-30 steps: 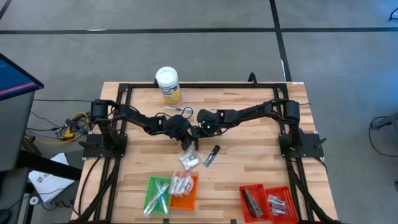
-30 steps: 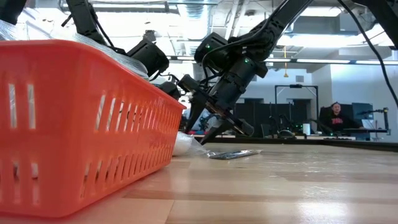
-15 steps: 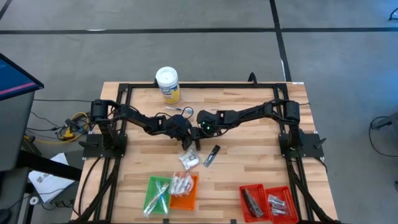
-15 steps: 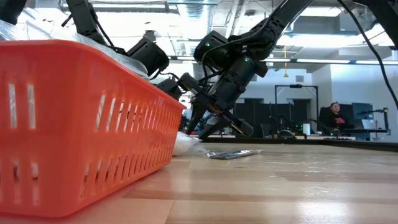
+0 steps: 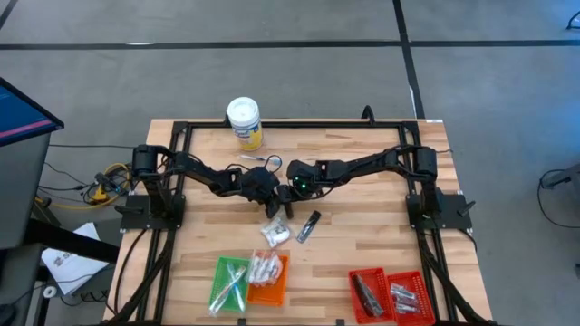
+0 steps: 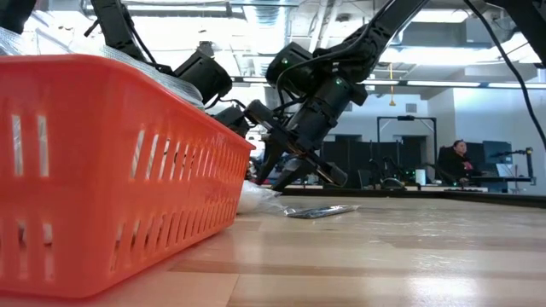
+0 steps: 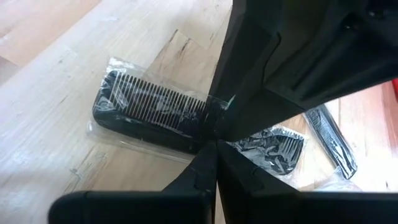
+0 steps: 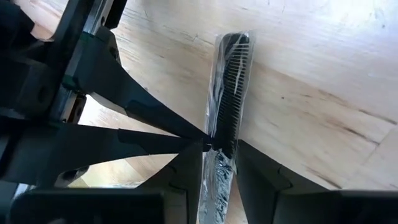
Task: Pick & Place Travel size toiletries
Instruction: Put the black comb into the left red basket
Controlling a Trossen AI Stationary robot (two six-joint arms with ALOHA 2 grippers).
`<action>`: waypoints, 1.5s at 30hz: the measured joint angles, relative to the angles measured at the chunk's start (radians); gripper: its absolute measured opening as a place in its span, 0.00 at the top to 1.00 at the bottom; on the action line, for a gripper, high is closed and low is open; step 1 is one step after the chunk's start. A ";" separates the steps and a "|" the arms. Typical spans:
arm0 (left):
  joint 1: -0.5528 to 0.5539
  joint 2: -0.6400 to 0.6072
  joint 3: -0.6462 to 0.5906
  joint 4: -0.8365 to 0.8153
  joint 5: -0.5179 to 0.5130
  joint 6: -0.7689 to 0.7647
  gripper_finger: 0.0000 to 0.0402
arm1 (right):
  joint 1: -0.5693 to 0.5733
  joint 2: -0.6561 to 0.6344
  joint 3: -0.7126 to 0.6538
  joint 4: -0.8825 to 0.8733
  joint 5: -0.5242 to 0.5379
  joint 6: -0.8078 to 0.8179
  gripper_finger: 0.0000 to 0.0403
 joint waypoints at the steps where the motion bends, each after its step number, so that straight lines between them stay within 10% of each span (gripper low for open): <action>1: 0.000 0.000 0.000 0.000 0.002 0.000 1.00 | 0.000 0.000 0.000 -0.003 -0.001 -0.008 0.80; 8: 0.000 -0.001 0.000 0.000 0.007 0.000 1.00 | 0.003 -0.001 0.001 -0.021 -0.006 -0.057 0.98; 18: 0.000 -0.046 -0.015 0.003 0.007 -0.041 1.00 | 0.004 -0.003 0.002 -0.058 -0.012 -0.104 1.00; 45: 0.000 -0.849 -0.371 0.003 -0.160 -0.366 0.94 | -0.044 -0.278 -0.001 0.111 -0.021 -0.171 1.00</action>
